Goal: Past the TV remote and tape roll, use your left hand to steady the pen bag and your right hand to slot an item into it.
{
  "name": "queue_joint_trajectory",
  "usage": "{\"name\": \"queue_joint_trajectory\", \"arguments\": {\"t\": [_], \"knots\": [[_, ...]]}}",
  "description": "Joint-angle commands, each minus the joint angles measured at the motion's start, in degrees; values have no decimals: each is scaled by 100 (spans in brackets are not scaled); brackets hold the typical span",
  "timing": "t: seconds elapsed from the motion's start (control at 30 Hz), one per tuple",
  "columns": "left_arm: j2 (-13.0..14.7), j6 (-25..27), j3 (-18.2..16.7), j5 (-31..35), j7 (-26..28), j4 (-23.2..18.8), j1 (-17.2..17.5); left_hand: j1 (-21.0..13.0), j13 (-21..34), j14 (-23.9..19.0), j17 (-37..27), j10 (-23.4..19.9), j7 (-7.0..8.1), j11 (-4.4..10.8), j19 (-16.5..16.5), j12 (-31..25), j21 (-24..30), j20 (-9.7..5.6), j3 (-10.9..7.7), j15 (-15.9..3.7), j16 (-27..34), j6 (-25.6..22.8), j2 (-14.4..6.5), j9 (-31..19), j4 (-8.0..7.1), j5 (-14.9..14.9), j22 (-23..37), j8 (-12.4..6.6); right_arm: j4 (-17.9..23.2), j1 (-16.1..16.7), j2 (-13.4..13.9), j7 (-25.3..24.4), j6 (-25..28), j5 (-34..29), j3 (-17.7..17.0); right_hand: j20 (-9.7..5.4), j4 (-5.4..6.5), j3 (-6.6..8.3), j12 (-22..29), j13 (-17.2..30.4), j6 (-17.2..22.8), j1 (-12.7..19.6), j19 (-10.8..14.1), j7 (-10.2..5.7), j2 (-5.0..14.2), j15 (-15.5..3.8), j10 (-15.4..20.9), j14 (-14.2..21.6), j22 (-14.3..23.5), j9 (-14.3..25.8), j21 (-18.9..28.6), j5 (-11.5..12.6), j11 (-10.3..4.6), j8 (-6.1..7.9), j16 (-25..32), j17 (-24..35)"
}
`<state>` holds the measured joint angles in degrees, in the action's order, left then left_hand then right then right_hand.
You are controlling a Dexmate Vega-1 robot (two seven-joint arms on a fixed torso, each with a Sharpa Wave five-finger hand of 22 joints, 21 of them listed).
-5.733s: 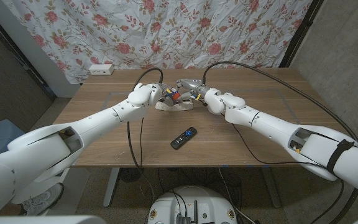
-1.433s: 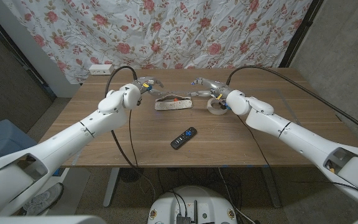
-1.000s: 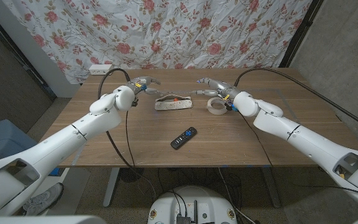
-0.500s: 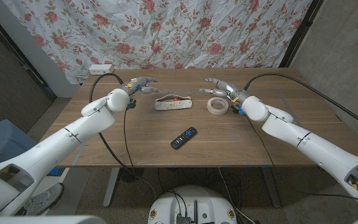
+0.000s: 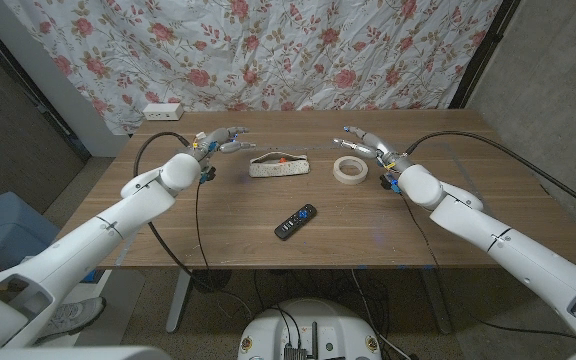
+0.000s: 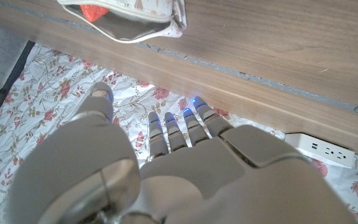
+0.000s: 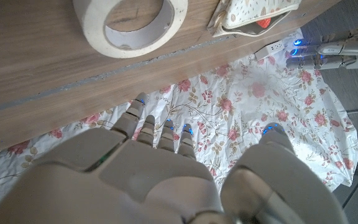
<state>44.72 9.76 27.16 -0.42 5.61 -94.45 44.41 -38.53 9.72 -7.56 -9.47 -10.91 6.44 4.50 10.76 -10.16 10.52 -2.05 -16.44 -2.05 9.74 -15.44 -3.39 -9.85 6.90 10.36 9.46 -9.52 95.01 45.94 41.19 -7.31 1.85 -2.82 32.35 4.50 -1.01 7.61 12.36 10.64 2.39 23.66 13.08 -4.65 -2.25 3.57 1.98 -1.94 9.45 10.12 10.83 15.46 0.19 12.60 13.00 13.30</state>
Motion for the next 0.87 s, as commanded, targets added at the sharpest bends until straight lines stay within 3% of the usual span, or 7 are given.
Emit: {"name": "queue_joint_trajectory", "arguments": {"t": [0.03, 0.23, 0.33, 0.5, 0.67, 0.77, 0.87], "knots": [[-271, -1079, -253, -927, 232, 790, 151, 46, 29, 37, -15, 35, -21, 4, -29, -3, -1, -11, 10, -41, 13, 42, -48, -20, -40, -19, 27, -29, -325, 283, -271, -353, -504, 710, -302, -66, 51, -27, 37, -4, 110, -89, 6, 55, 44, -54, 125, 60, 14, 15, 23, -38, -24, 10, 45, -1], [-555, -1466, -292, -1200, 432, 1169, 157, 83, 28, 48, -12, 48, 6, 7, -31, -12, 4, -12, 10, -41, 15, 54, -86, -18, -46, -24, 28, -38, -488, 365, -377, -370, -834, 1162, -499, -81, 81, -53, 24, -8, 112, -168, 5, 55, 56, -50, 156, 82, 14, 12, 15, -70, 9, -17, 47, -7], [-641, -1396, -290, -1299, 545, 1148, 193, 109, 28, 59, -8, 68, 24, 5, -60, -14, -3, -11, 14, -57, 14, 94, -100, -16, -44, -28, 28, -31, -545, 414, -406, -381, -891, 1361, -588, -83, 95, -65, 13, -10, 118, -206, 0, 75, 61, -54, 156, 79, 15, 11, 10, -86, 13, -27, 43, -10], [-874, -2150, -336, -1696, 251, 1699, 136, 319, 27, 213, -22, 225, 18, -30, -181, -1, -20, 7, 6, -36, -4, 264, -273, -13, -125, -23, 30, -16, -833, 473, -474, -335, -1280, 1612, -682, -92, 115, -79, 3, -13, 124, -258, -3, 108, 73, -70, 168, 85, 15, 9, 6, -105, 11, -42, 43, -12], [-1018, -2400, -346, -1932, 148, 1896, 135, 612, 25, 320, -42, 337, 10, -36, -287, -3, -23, -24, 11, -49, 8, 450, -451, -9, -272, -13, 31, -3, -1140, 462, -543, -179, -1599, 1862, -734, -92, 135, -97, -2, -15, 119, -310, -2, 143, 75, -77, 191, 96, 15, 8, 4, -121, 14, -58, 43, -15], [-1204, -2643, -329, -2134, -17, 2198, 70, 669, 24, 413, -31, 408, 11, -37, -362, 2, -34, -36, 9, -58, -11, 536, -454, -6, -264, -11, 29, -1, -1287, 482, -599, -155, -1743, 1994, -775, -92, 146, -109, -7, -16, 120, -341, 10, 147, 74, -82, 197, 106, 16, 8, 7, -129, 13, -66, 45, -17], [-1481, -2897, -347, -2223, 157, 2454, 52, 700, 23, 400, -23, 386, 5, -81, -374, -22, -24, -44, 5, -69, 6, 508, -453, -4, -248, -11, 28, -34, -1333, 535, -638, -174, -1797, 2118, -822, -92, 156, -119, -9, -16, 119, -368, 14, 158, 73, -82, 208, 115, 16, 8, 7, -136, 7, -73, 46, -18]]}}
